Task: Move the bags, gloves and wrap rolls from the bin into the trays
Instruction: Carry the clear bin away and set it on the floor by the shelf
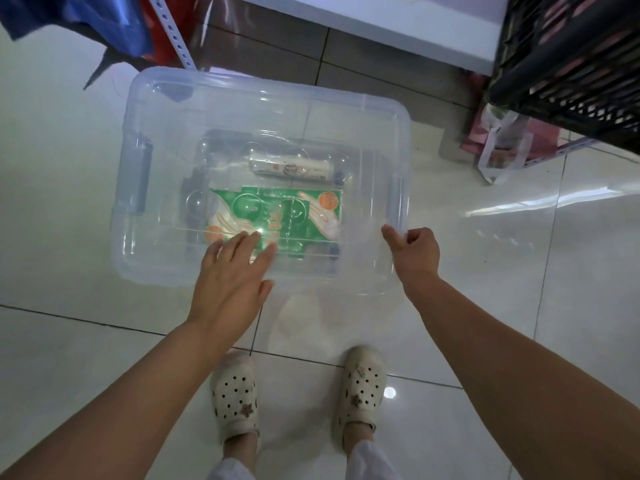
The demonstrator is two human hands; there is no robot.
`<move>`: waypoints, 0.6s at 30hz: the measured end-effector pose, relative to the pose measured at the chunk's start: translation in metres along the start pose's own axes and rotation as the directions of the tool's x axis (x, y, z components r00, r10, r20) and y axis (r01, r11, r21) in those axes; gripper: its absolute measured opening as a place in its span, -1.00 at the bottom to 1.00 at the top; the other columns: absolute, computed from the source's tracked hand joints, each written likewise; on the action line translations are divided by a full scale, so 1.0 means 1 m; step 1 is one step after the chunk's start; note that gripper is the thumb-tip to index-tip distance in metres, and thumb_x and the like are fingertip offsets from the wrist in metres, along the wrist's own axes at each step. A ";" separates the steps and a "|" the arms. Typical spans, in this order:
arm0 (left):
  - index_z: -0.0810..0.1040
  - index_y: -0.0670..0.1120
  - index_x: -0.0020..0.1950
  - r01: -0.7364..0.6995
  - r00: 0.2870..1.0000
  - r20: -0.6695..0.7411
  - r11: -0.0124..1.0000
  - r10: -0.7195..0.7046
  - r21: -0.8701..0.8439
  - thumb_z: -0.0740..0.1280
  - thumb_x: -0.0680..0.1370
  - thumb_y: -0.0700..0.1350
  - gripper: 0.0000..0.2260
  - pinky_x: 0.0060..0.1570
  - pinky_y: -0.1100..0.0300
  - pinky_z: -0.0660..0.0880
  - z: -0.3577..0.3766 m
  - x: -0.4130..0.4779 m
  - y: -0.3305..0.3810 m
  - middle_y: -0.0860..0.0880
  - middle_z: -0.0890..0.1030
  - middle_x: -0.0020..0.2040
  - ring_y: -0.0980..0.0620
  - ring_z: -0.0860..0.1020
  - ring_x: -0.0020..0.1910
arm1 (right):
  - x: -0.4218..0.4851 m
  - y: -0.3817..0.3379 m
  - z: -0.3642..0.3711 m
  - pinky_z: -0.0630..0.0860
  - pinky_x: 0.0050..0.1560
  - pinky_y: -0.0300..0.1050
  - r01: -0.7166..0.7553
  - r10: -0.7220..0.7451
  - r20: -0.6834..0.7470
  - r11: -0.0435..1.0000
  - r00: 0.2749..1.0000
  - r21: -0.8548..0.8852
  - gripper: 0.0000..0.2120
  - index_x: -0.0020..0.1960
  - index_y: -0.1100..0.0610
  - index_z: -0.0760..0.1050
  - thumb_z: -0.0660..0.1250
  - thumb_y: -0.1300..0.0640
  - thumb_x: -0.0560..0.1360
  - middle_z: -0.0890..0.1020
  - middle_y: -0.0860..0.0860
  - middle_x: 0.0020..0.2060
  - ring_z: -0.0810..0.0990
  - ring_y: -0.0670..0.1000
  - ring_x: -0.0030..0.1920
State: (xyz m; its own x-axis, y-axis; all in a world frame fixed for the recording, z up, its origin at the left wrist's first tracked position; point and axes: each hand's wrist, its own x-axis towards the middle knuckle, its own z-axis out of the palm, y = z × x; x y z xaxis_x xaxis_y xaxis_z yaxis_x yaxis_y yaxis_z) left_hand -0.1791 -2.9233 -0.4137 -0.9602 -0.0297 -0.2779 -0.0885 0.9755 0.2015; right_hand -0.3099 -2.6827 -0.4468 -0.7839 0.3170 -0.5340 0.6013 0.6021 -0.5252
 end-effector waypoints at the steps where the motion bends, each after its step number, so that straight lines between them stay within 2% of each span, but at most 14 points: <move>1: 0.48 -0.11 0.29 0.020 1.000 0.012 1.000 -0.020 0.009 0.45 0.40 -0.07 -0.52 0.25 -0.22 0.30 0.000 0.006 0.001 -0.21 0.47 0.31 -0.23 0.40 0.31 | 0.005 -0.002 0.000 0.41 -0.23 -0.12 0.025 -0.025 -0.008 1.000 1.000 -0.016 -0.60 -0.10 0.14 0.40 0.43 -0.15 0.36 0.50 0.00 -0.25 0.52 0.05 -0.23; 3: 0.39 -0.08 0.38 0.050 0.997 0.056 0.999 -0.051 0.014 0.41 0.43 -0.02 -0.46 0.31 -0.30 0.17 0.000 0.017 0.004 -0.19 0.34 0.43 -0.23 0.26 0.42 | 0.016 -0.004 0.001 0.49 -0.07 -0.05 0.052 -0.053 -0.030 0.998 0.998 -0.037 -0.51 0.04 0.17 0.42 0.44 -0.16 0.33 0.52 0.08 -0.02 0.54 0.09 -0.05; 5: 0.25 0.00 0.46 0.070 0.990 0.119 0.997 -0.071 0.008 0.35 0.48 0.05 -0.42 0.34 -0.32 0.06 0.004 0.025 0.004 -0.12 0.18 0.52 -0.18 0.09 0.49 | 0.025 -0.007 0.002 0.42 0.09 -0.05 -0.039 0.038 0.028 0.999 0.999 0.033 -0.29 0.31 0.18 0.30 0.44 -0.18 0.34 0.40 0.10 0.24 0.46 0.10 0.16; 7: 0.14 0.06 0.49 0.083 0.983 0.165 0.997 -0.081 -0.005 0.30 0.50 0.07 -0.40 0.36 -0.31 0.01 0.009 0.030 0.004 -0.06 0.07 0.55 -0.13 -0.01 0.51 | 0.033 -0.011 0.001 0.38 0.04 -0.09 -0.199 0.168 0.170 0.963 0.971 0.181 -0.18 0.43 0.17 0.15 0.42 -0.20 0.36 0.40 0.10 0.26 0.48 0.10 0.15; 9: 0.13 0.08 0.49 0.087 0.980 0.181 0.996 -0.083 -0.011 0.31 0.51 0.04 -0.40 0.36 -0.31 0.01 0.010 0.032 0.004 -0.05 0.06 0.55 -0.12 -0.02 0.51 | 0.035 -0.014 -0.003 0.43 -0.16 -0.17 -0.243 0.185 0.232 0.937 0.955 0.252 -0.28 0.35 0.19 0.28 0.43 -0.17 0.37 0.51 0.06 0.05 0.55 0.02 -0.07; 11: 0.16 0.07 0.48 0.096 0.980 0.180 0.995 -0.088 -0.031 0.33 0.50 0.00 -0.41 0.36 -0.32 0.00 0.010 0.033 0.003 -0.06 0.08 0.54 -0.13 -0.01 0.51 | 0.034 -0.015 -0.004 0.42 -0.30 -0.23 -0.132 0.097 0.156 0.964 0.983 0.231 -0.53 0.11 0.17 0.45 0.44 -0.11 0.37 0.55 -0.01 -0.17 0.54 -0.04 -0.23; 13: 0.17 0.07 0.48 0.096 0.980 0.180 0.995 -0.089 -0.032 0.33 0.51 -0.04 -0.42 0.36 -0.33 -0.02 0.009 0.033 0.003 -0.07 0.08 0.54 -0.14 -0.01 0.51 | 0.031 -0.017 -0.002 0.42 -0.34 -0.20 0.027 -0.034 0.054 0.991 0.998 0.132 -0.67 -0.07 0.20 0.50 0.42 -0.05 0.39 0.51 0.03 -0.31 0.50 -0.01 -0.33; 16: 0.15 0.08 0.48 0.093 0.980 0.177 0.995 -0.087 -0.025 0.31 0.51 -0.07 -0.42 0.36 -0.32 -0.03 0.010 0.033 0.003 -0.07 0.06 0.55 -0.14 -0.01 0.51 | 0.026 -0.023 0.000 0.43 -0.31 -0.11 0.133 -0.138 -0.041 0.987 0.990 -0.092 -0.67 -0.18 0.24 0.46 0.37 -0.06 0.43 0.49 0.15 -0.24 0.51 0.10 -0.30; 18: 0.11 0.10 0.48 0.099 0.978 0.184 0.995 -0.094 -0.022 0.28 0.53 -0.08 -0.42 0.37 -0.30 -0.03 0.010 0.033 0.003 -0.05 0.03 0.55 -0.13 -0.03 0.51 | 0.021 -0.028 0.002 0.47 -0.25 -0.07 0.179 -0.203 -0.090 0.959 0.975 -0.218 -0.70 -0.19 0.22 0.46 0.35 -0.03 0.47 0.49 0.14 -0.20 0.53 0.12 -0.25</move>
State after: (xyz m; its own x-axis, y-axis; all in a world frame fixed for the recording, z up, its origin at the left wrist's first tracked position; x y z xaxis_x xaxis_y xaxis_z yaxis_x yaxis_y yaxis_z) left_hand -0.2083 -2.9193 -0.4313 -0.8823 -0.0803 -0.4638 -0.1892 0.9628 0.1932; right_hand -0.3435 -2.6943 -0.4443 -0.9001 0.2530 -0.3547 0.4025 0.7944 -0.4548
